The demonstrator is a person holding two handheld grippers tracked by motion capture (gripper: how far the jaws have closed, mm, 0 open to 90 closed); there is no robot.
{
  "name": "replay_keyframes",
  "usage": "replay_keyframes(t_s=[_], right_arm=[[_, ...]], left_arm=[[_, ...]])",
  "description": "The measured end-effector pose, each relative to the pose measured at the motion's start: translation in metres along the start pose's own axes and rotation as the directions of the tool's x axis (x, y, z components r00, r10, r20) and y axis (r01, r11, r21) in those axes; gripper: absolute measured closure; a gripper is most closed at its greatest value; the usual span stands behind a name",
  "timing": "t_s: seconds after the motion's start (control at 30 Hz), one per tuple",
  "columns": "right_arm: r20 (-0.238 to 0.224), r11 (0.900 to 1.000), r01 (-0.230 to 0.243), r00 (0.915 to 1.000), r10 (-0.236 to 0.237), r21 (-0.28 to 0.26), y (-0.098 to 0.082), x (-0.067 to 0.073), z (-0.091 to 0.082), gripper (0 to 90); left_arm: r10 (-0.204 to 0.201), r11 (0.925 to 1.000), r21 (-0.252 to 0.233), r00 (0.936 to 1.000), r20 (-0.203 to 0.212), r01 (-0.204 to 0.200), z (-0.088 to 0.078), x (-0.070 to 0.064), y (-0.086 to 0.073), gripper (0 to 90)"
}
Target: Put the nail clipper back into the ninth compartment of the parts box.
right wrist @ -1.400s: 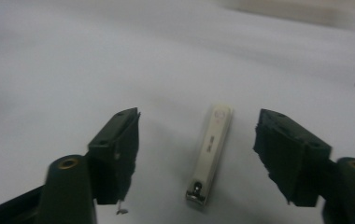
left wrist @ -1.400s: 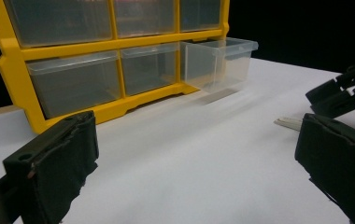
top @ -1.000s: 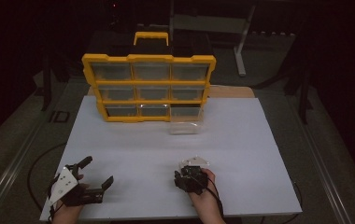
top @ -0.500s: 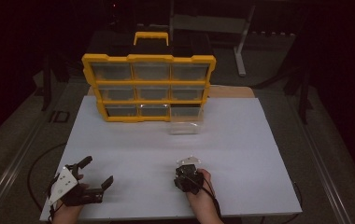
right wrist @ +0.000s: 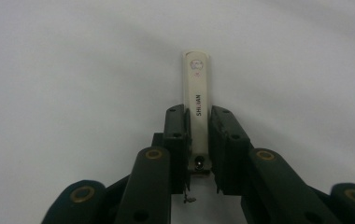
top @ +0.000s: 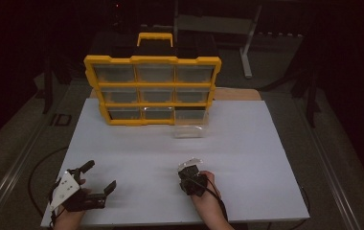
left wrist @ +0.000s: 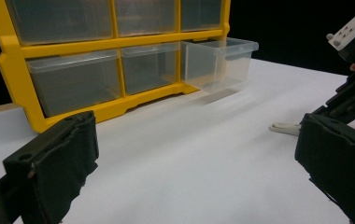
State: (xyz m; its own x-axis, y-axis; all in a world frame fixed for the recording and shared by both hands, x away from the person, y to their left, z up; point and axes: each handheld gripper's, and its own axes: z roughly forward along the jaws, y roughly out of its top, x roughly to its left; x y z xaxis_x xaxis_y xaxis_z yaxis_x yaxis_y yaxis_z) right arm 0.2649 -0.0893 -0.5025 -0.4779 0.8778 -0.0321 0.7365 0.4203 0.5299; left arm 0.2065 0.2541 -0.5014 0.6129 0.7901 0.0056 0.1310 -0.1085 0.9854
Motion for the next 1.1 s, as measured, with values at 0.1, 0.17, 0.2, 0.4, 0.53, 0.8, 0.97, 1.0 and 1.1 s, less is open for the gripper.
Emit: replay_keyframes(t_s=[0.1,0.17,0.2,0.4,0.53,0.8,0.97,1.0,1.1], right_arm=[[-0.011,1.0,0.03,0.9995,-0.03,0.002,0.003,-0.007,-0.002,77.7],[-0.016,0.998,0.055,0.9983,-0.055,0.001,0.008,-0.014,-0.006,77.7],[-0.028,0.998,0.068,0.9973,-0.068,-0.002,0.01,-0.018,-0.008,77.8],[-0.069,0.989,0.151,0.9862,-0.15,-0.002,0.025,-0.042,-0.02,77.8],[-0.119,0.978,0.208,0.9712,-0.207,0.0,0.03,-0.055,-0.025,77.8],[-0.196,0.964,0.267,0.9445,-0.264,-0.01,0.031,-0.08,-0.028,77.8],[-0.244,0.953,0.301,0.9233,-0.296,-0.019,0.03,-0.093,-0.027,77.8],[-0.255,0.952,0.304,0.9193,-0.3,-0.024,0.029,-0.095,-0.028,77.8],[-0.261,0.949,0.313,0.9144,-0.31,-0.03,0.028,-0.101,-0.028,77.9]], left_arm=[[0.001,1.0,0.001,1.0,0.0,-0.001,0.0,0.0,0.0,0.2],[0.003,1.0,0.002,1.0,-0.001,-0.003,0.0,0.0,0.0,0.2],[0.003,1.0,0.003,1.0,0.0,-0.003,0.0,0.0,0.0,0.2],[0.003,1.0,0.005,1.0,0.001,-0.003,0.001,0.0,0.0,0.2],[0.004,1.0,0.005,1.0,0.0,-0.004,0.001,0.0,0.0,0.2],[0.003,1.0,0.006,1.0,0.0,-0.003,0.001,0.0,-0.001,0.2],[0.005,0.9999,0.009,1.0,0.0,-0.005,0.002,0.0,-0.001,0.2],[0.005,0.9999,0.011,1.0,-0.001,-0.005,0.002,0.0,-0.001,0.2],[0.007,0.9999,0.014,1.0,-0.001,-0.007,0.002,0.0,-0.001,0.2]])
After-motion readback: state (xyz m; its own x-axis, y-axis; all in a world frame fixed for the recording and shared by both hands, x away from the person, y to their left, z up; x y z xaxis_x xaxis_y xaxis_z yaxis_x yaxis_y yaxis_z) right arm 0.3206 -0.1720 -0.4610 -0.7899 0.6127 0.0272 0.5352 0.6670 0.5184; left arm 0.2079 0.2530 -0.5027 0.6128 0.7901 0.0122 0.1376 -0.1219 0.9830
